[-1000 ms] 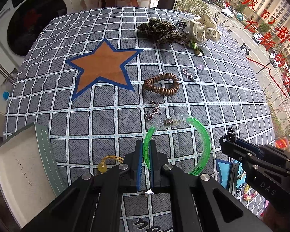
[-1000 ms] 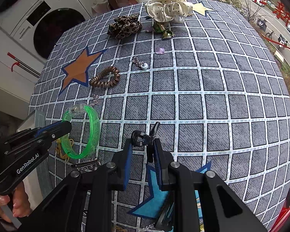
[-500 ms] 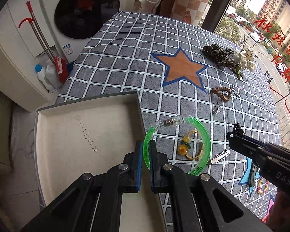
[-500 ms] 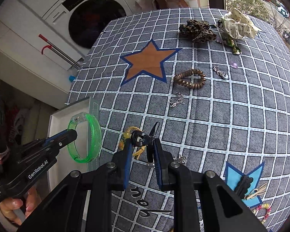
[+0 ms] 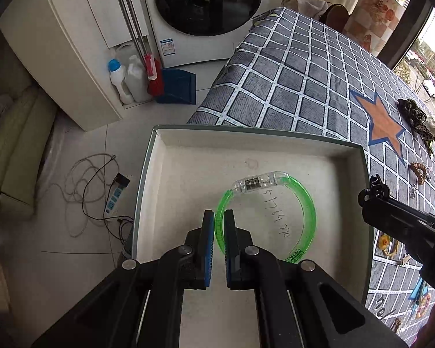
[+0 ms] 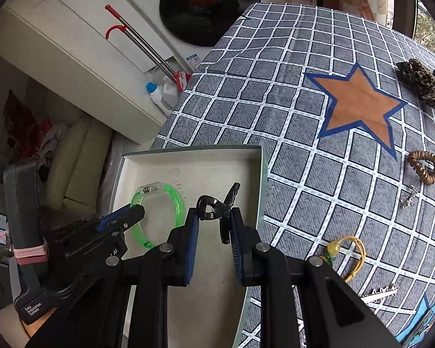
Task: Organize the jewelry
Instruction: 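Release the bangle in the white tray with left tool while right releases the clip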
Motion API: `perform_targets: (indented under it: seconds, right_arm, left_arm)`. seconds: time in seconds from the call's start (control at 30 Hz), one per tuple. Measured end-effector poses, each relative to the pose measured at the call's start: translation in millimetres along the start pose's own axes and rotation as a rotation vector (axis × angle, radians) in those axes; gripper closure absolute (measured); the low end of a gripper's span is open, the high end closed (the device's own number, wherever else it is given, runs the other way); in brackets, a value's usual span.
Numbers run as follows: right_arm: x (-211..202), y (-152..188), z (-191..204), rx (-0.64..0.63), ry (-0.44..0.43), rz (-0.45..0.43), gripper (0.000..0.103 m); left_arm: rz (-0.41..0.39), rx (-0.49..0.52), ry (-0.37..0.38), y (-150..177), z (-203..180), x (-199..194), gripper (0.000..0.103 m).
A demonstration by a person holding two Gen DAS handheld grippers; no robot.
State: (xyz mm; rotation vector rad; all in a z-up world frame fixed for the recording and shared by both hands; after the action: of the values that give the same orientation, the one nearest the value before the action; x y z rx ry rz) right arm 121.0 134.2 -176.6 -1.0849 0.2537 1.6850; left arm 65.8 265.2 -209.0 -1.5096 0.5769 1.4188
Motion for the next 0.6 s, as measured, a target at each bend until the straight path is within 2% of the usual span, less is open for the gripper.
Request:
perform_targets:
  seconds: [0.37,0.6]
  right_arm:
    - [52,-1,-3,-0.006,0.088,0.088,0.080]
    - [58,0,-6,0.002,0.103,0.103,0.078]
  left_arm:
    - [-0.006,0.042,-0.064,-5,-2,27,0.090]
    - [-0.026,0.109,-0.118,-7,-8,27,0.090]
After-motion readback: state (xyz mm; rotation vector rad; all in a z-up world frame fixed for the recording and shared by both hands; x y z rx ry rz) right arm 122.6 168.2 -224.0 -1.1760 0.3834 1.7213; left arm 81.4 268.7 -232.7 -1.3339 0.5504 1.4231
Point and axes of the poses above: each gripper's, at about its wrist camera, not at the fingertips, and x roughly the way its jaws point, z to its left, y to its underside, the point moved 8 cm from there along x, roughly the way its jaws point, and after that the axes turned 8 degrees about -y, right-handed, at the moved point
